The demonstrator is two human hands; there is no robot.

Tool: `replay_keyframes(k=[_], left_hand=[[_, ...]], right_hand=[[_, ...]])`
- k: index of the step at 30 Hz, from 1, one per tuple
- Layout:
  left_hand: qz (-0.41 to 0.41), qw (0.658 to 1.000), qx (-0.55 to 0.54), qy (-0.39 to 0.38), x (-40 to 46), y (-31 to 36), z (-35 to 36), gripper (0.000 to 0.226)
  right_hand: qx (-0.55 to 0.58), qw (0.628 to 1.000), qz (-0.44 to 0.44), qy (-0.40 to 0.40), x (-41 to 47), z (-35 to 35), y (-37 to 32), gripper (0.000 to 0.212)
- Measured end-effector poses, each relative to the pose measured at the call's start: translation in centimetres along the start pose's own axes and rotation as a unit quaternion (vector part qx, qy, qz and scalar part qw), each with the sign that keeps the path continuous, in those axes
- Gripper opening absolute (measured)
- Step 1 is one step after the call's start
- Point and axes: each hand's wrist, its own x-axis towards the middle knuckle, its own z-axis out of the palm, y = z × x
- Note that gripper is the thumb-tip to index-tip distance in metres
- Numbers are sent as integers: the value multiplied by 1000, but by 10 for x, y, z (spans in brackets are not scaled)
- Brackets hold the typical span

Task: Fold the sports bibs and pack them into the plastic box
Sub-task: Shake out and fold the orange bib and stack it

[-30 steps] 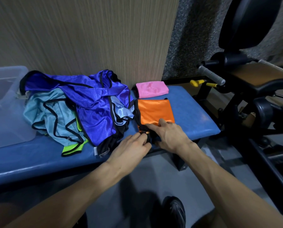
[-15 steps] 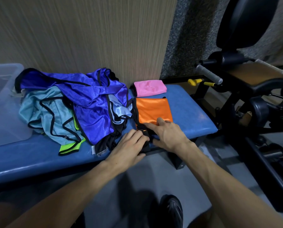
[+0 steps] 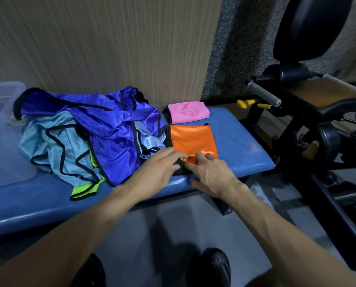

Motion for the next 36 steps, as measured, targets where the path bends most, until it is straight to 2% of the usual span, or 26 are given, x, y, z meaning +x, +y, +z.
replay_keyframes(k=[6,9,11,13,17,22,24,26,28,30,34,36], left_hand=[[-141,987,-26,-78,34,-18,-4,36],[-216,970,-37,-104,45,-23,-1,35],[-231,966,-40,-106,49,-25,3,34],[-229,968,-40,-95,51,-25,6,35],[-205,978,-13,-27,47,-25,11,31],[-150,987,3,54,35,-33,22,21],[-128,989,25,64,33,-37,27,10],[-115,991,40,62,30,-42,30,12],[-102,993,41,44,27,-46,29,17],[-103,995,14,-9,23,-49,24,28],[-106,984,-26,-141,15,-55,6,75],[-101,981,-11,-162,13,-57,5,81]], right_hand=[[-19,1000,-13,13,-2,3,1,58],[20,999,-9,33,-3,8,9,63],[63,997,-9,42,-5,9,19,67],[127,991,-10,49,-7,10,30,67],[218,975,-18,49,-10,16,48,60],[233,968,-41,79,-11,26,60,58],[234,968,-41,86,-11,29,65,58],[245,965,-41,87,-12,31,71,58],[274,957,-38,85,-13,34,75,57],[306,948,-29,82,-15,37,76,56],[341,937,3,78,-15,34,74,49],[354,931,26,86,-14,31,71,48]])
